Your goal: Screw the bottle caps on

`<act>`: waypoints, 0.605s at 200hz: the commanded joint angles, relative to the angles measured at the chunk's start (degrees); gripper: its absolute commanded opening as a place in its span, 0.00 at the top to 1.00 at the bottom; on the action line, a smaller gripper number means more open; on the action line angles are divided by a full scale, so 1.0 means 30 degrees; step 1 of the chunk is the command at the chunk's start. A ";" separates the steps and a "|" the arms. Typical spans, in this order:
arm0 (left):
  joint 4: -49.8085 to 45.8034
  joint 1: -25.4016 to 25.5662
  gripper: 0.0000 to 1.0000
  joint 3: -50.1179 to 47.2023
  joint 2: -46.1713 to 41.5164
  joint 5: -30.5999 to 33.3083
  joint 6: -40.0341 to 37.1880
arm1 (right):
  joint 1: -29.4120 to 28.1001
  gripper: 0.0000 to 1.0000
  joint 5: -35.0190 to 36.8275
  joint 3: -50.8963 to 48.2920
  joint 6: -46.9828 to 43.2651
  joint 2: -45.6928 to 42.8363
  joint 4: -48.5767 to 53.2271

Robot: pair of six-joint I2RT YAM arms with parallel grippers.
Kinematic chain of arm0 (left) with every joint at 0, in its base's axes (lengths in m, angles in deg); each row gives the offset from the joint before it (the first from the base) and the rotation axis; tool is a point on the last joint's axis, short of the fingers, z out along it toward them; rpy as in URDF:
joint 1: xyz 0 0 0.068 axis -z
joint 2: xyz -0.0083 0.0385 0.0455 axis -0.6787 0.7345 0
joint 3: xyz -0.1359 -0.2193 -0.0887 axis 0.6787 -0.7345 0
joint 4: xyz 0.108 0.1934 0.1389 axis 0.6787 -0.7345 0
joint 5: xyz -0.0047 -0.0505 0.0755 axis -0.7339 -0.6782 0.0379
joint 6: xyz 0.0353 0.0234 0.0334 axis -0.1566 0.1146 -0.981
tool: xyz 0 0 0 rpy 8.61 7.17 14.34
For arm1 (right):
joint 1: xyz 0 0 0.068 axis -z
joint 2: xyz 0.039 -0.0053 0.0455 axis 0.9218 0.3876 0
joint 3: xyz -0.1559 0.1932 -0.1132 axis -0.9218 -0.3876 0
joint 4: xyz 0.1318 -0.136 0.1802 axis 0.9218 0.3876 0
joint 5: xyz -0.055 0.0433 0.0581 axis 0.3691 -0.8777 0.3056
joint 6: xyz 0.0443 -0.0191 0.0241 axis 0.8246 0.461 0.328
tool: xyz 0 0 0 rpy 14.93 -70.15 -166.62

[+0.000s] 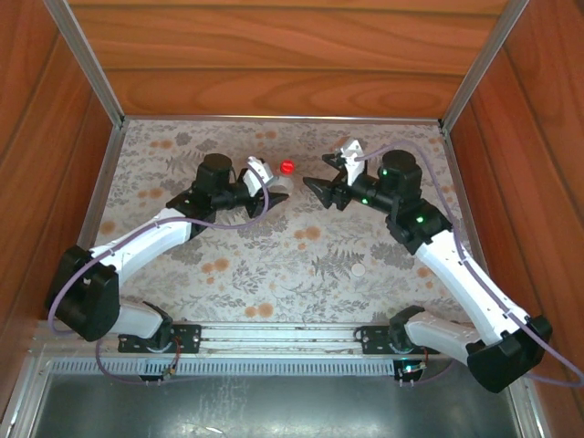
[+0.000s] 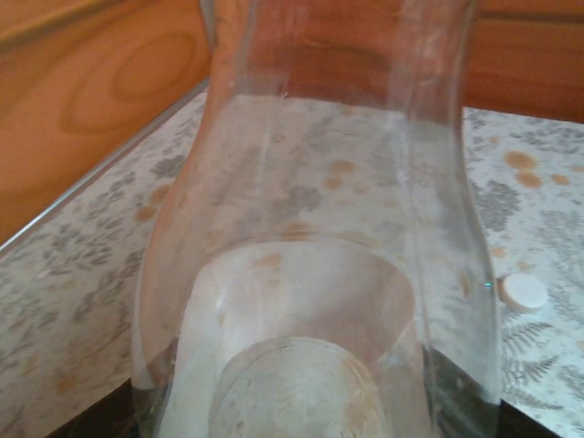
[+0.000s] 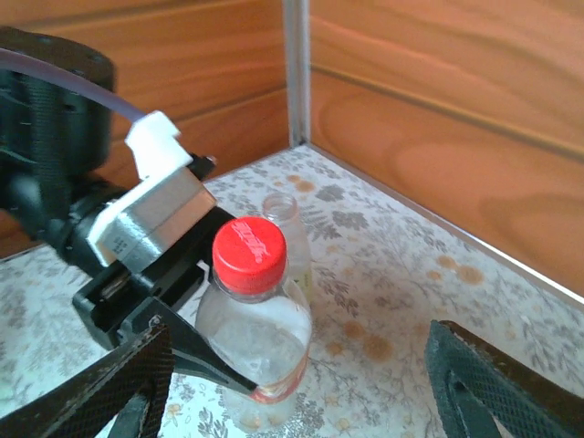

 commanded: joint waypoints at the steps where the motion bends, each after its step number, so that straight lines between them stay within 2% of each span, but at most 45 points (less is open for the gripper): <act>1: 0.0497 -0.0167 0.50 0.0323 0.0140 -0.2531 -0.0158 | 0.0782 0.24 -0.5762 0.1695 -0.2954 0.0855 0.2643; 12: 0.0497 -0.0146 0.50 0.0302 0.0093 -0.2850 -0.0236 | 0.0864 0.25 -0.7501 0.2543 -0.4017 0.1582 0.3676; 29: 0.0483 -0.0167 0.50 0.0213 0.0035 -0.3443 -0.0364 | 0.0866 0.28 -0.8904 0.3780 -0.5056 0.2899 0.4568; 69: 0.0411 -0.0161 0.50 0.0067 -0.0101 -0.4314 -0.0483 | 0.0864 0.40 -1.0668 0.5987 -0.6095 0.5398 0.5219; 121: 0.0256 -0.0164 0.50 -0.0044 -0.0365 -0.4421 -0.0573 | 0.0866 0.56 -1.1774 0.7274 -0.6279 0.7013 0.5725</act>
